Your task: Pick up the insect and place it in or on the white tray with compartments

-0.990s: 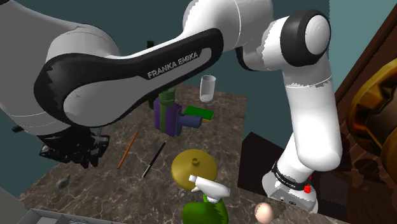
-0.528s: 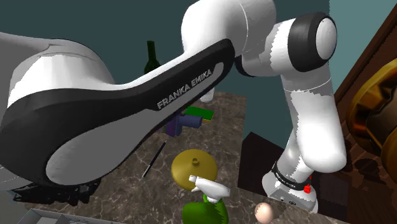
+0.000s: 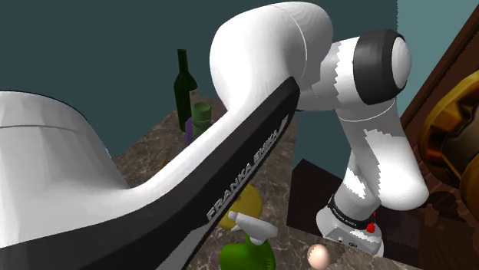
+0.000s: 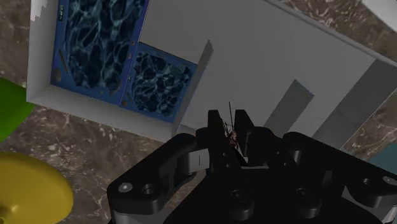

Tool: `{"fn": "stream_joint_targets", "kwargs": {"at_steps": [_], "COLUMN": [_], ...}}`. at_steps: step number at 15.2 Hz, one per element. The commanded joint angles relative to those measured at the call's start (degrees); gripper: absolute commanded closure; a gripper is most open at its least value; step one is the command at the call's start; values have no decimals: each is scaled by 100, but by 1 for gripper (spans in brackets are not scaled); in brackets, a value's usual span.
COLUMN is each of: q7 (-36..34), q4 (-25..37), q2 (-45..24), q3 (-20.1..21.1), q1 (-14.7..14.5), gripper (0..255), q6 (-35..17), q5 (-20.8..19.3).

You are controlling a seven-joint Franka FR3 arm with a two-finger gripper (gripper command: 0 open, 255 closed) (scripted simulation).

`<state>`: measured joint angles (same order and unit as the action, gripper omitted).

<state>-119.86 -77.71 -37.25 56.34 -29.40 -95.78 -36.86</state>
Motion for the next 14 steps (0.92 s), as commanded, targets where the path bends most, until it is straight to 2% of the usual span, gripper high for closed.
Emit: {"fn": "stream_joint_targets", "kwargs": {"at_steps": [1,3,14], "q7": [-230,-390,-593], "q4": [197,436,-151], "q2": [-144,-290,-455], "q3": [-53,-109,-204], "q1": [-361,-690,-555], "gripper": [255,255,255], "q6": [83,187,-434], "q5": [-73,-140,-298]}}
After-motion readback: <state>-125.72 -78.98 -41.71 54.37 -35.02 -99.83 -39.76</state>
